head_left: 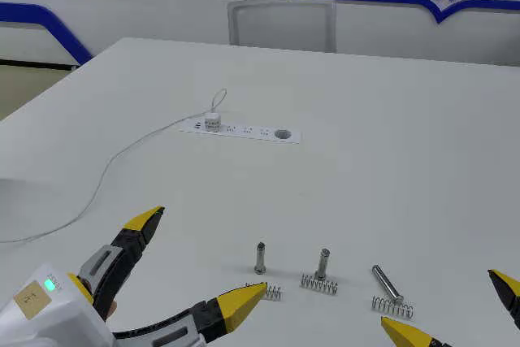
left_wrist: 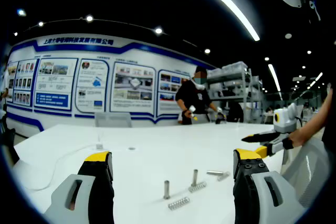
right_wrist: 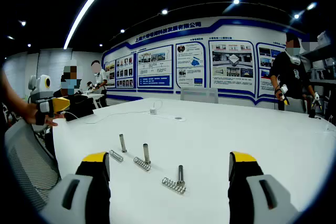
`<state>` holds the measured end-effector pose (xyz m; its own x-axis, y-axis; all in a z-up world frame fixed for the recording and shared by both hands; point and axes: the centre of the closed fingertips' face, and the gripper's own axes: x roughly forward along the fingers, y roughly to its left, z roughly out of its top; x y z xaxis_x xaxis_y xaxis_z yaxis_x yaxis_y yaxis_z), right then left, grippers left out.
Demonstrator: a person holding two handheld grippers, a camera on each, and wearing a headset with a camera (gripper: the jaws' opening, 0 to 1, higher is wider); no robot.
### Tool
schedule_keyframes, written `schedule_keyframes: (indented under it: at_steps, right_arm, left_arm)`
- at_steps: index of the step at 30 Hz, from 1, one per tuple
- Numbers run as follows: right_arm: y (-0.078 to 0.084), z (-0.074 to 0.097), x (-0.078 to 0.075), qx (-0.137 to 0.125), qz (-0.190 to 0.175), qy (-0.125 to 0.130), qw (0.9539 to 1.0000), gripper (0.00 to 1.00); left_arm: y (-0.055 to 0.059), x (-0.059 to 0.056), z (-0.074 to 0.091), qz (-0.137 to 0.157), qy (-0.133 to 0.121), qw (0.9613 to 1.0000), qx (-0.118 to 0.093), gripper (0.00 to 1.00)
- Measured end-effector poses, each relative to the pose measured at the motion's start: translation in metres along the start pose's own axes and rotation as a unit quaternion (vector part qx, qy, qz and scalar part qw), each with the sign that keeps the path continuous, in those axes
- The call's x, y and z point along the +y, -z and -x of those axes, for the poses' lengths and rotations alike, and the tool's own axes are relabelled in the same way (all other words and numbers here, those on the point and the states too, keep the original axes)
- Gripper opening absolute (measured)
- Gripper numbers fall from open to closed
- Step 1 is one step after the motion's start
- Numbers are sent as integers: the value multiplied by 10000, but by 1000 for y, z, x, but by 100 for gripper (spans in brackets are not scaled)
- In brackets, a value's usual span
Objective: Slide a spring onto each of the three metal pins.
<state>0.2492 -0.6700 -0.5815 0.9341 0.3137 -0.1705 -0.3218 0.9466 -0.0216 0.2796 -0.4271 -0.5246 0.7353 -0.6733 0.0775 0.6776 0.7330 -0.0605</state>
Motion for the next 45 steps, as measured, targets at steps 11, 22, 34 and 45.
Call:
schedule_keyframes:
  at_steps: [11, 22, 34, 45]
  right_arm:
    - [1, 0, -7, -18, -98, 110, 9999, 96]
    - [3, 0, -8, 42, -63, 131, 9999, 96]
    - [5, 0, -7, 91, -33, 112, 9999, 96]
    - [6, 1, -10, 112, -47, 166, 9998, 96]
  left_arm:
    - [4, 3, -1, 110, -64, 9999, 53, 100]
    - [10, 3, -2, 92, -51, 9997, 218, 99]
    - [14, 2, -2, 107, -30, 9995, 312, 100]
    - [16, 2, -1, 87, -30, 9993, 358, 99]
